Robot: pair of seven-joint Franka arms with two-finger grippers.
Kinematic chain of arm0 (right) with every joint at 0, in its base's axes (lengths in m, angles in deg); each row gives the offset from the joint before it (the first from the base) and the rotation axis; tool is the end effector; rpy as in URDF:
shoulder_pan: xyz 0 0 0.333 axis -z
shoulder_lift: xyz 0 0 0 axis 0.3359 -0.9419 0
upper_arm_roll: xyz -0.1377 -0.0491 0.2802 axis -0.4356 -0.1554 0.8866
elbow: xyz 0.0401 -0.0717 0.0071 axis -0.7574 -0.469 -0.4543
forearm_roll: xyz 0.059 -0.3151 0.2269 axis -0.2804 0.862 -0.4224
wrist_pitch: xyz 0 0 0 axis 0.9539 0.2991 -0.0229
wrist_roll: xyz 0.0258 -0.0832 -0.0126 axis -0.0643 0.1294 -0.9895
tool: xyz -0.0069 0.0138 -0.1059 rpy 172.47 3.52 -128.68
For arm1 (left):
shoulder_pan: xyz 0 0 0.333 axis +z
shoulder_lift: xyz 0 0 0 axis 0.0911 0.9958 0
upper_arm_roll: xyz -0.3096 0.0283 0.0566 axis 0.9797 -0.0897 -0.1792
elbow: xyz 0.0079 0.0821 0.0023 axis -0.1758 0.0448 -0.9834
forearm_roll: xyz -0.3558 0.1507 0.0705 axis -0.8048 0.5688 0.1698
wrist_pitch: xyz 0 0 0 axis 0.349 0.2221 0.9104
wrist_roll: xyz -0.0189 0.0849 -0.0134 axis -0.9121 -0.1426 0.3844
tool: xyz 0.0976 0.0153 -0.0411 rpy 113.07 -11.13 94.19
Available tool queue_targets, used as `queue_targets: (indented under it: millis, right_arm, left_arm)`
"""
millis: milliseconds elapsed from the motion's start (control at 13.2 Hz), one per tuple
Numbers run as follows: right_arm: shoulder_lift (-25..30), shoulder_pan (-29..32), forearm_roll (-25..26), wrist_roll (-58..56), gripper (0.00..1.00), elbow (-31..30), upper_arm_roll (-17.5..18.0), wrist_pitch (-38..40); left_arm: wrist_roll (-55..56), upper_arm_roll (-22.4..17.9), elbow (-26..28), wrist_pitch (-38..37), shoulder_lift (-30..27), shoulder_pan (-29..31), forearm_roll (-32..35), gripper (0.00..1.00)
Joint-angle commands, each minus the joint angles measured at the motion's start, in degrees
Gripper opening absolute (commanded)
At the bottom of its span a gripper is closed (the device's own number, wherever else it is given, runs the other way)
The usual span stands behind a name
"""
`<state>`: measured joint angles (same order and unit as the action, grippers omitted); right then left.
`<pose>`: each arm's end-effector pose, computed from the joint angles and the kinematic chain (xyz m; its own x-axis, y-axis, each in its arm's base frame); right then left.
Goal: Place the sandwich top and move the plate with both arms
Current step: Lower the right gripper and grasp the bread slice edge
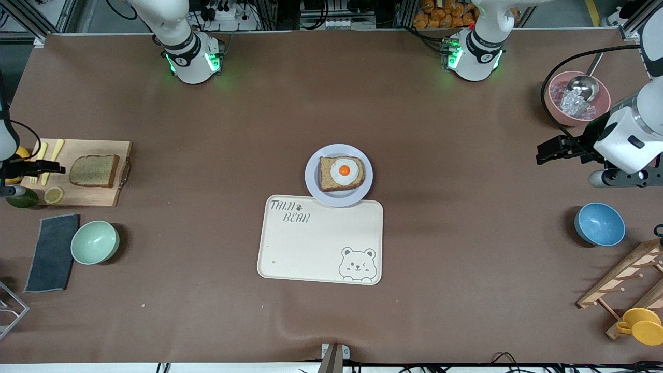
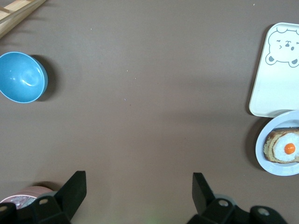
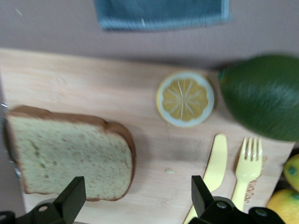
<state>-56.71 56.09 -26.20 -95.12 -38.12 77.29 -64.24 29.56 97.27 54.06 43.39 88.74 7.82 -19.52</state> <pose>0.4826 -0.3864 0.2339 0.9684 0.0848 -0.2345 0.0663 -0.9941 -0.0859 0.5932 -0.0599 0.5831 0.9953 0.0283 -0.0928 0.0307 -0.9992 0.0245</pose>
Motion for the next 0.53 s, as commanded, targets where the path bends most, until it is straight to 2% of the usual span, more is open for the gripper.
queue_targets:
  millis: [0,454]
  right_arm:
    - [1.31,2.56,0.91,-0.37,1.00,-4.29,1.21,-2.79]
    - [1.04,1.69,0.38,2.44,1.00,-5.52,1.29,-2.62]
  left_arm:
    - [-0.06,0.24,-0.03,-0.65,-0.36,-0.04,1.35,1.00]
    - [0.38,0.24,-0.03,-0.65,-0.36,0.05,1.35,1.00]
